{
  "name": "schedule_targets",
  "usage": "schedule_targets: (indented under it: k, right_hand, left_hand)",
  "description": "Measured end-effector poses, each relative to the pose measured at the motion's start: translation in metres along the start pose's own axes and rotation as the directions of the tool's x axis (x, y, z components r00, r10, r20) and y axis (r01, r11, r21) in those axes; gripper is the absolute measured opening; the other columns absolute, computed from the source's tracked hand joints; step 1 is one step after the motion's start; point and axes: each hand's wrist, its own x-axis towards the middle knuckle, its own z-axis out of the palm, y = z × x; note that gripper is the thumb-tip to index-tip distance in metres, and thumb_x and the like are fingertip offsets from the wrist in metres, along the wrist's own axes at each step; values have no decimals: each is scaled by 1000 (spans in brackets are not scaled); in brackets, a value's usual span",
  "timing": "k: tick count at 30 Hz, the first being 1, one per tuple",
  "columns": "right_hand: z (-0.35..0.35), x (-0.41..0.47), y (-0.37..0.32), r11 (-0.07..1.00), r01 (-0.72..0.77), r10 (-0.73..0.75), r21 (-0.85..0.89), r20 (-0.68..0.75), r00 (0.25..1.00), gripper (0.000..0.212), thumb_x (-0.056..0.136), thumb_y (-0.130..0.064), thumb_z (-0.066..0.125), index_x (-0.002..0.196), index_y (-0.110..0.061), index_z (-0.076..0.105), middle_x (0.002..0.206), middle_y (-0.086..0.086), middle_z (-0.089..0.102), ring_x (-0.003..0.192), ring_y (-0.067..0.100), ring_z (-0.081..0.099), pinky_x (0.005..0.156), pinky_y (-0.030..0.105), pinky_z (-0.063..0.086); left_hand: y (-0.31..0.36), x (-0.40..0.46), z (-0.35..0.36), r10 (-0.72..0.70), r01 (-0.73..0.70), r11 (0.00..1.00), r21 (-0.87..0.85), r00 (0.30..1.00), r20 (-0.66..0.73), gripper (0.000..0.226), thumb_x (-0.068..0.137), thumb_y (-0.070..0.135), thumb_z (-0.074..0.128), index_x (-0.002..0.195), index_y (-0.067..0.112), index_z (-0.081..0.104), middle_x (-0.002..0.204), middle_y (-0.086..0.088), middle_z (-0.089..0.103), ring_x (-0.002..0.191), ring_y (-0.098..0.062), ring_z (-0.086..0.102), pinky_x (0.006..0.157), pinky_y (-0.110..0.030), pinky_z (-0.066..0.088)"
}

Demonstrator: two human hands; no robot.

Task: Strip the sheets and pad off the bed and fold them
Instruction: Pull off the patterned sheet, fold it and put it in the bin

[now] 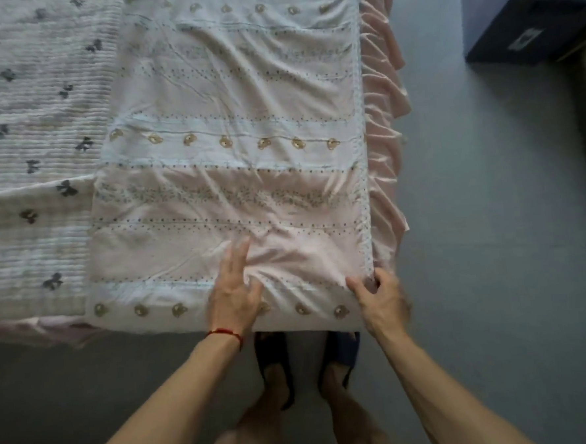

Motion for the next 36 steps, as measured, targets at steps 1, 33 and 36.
schedule_targets:
  k: [1, 33, 36]
  right_hand:
    - [-5, -8, 2, 998, 30, -32, -46, -46, 998, 39, 87, -46, 73, 69, -23, 48, 80, -4, 54, 86, 21, 53, 83, 45, 45]
    - [-139, -210, -79, 976, -67, 24, 207, 204, 979, 18, 84, -27, 83, 91, -12, 78, 87, 0, 80, 72, 12, 74, 56, 18, 51]
    - [-151, -223, -74, 940, -141, 66, 312, 238, 969, 59, 59, -56, 85, 86, -4, 80, 84, 9, 79, 71, 21, 74, 57, 30, 56]
  left_hand:
    - [-23, -11, -17, -40, 42, 997, 68, 998, -42, 74, 91, 16, 58, 155, 37, 26, 162, -6, 28, 142, -21, 34, 109, -41, 40]
    - [-195, -60, -315, -250, 613, 693, -379, 698, 671, 66, 73, 37, 91, 127, 7, 67, 130, -22, 65, 120, -44, 62, 106, -60, 45]
    - [-166, -80, -328, -273, 524, 734, -432, 810, 519, 63, 73, 57, 83, 115, 11, 72, 117, -15, 72, 109, -38, 68, 99, -53, 51]
